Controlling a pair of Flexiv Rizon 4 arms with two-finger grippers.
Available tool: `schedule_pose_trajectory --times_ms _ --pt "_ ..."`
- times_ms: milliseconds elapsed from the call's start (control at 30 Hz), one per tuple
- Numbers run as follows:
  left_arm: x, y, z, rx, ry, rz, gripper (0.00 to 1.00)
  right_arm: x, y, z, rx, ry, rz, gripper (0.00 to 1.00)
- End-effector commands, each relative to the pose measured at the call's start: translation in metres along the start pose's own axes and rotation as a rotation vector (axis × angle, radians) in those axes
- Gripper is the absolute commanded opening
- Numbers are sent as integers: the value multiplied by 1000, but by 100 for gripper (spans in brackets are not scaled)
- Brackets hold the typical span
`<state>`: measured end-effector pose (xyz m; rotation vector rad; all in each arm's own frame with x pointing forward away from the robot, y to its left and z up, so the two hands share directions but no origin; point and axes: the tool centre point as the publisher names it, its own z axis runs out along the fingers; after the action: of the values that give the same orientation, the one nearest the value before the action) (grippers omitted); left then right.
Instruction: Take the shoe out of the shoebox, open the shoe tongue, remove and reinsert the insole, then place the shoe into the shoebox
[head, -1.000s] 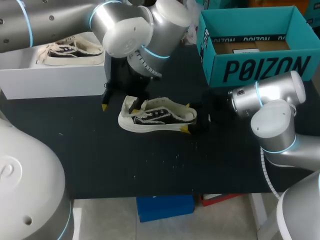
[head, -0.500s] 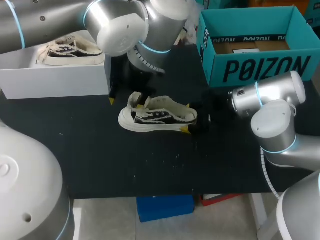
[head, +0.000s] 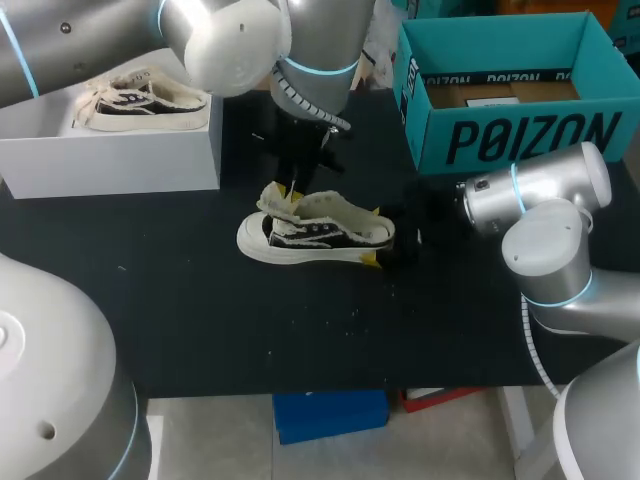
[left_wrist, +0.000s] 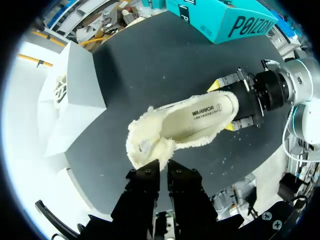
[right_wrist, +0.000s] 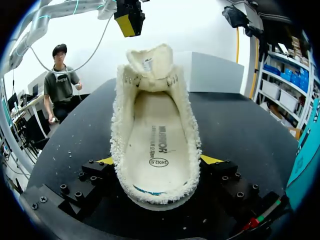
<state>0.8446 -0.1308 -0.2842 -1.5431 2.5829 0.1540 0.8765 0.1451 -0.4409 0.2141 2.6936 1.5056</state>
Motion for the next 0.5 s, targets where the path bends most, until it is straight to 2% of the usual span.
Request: schedule_pose_trajectory --times_ms 33,367,400,433,500 --pt "-5 -1 4 79 262 752 0 0 0 0 2 -1 1 0" --pt "-5 -1 4 79 262 752 0 0 0 0 2 -1 1 0" --pt "-3 -6 8 88 329 837 0 0 0 0 2 -1 1 0" --pt "-1 -9 7 173 416 940 0 0 0 0 2 -1 1 0" --pt "7 -15 7 122 367 1124 0 0 0 0 2 -1 1 0"
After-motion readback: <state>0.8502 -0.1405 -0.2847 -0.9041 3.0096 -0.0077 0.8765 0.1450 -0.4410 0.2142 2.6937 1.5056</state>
